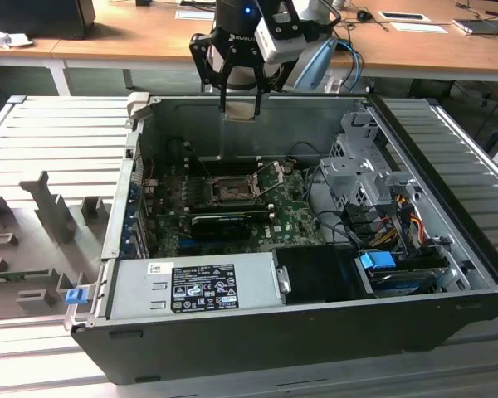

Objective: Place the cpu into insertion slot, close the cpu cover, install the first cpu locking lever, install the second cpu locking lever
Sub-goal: 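Place the cpu into insertion slot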

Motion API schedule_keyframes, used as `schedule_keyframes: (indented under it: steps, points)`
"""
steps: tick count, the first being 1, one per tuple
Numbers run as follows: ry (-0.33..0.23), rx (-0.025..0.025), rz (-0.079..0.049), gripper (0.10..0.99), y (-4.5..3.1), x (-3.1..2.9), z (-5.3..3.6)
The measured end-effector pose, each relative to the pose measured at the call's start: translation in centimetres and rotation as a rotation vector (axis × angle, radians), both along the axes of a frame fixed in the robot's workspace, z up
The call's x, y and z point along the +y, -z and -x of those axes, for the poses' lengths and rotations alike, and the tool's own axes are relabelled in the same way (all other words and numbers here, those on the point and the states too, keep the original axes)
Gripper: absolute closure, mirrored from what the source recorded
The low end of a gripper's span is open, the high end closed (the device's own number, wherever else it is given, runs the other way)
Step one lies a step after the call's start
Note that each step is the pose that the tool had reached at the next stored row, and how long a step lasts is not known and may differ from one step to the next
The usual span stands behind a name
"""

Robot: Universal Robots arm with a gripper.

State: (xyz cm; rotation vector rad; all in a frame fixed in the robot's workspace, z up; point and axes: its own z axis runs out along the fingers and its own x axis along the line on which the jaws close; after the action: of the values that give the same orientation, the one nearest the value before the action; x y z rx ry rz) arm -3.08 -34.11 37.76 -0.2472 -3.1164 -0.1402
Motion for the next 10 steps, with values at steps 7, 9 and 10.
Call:
schedule_keyframes:
  steps: [7, 9, 10]
  points:
    - [0.009, 0.0, 0.0, 0.557, 0.0, 0.0, 0.0]
    - [0.011, 0.0, 0.0, 0.557, 0.0, 0.0, 0.0]
    - [0.013, 0.0, 0.0, 0.557, 0.0, 0.0, 0.0]
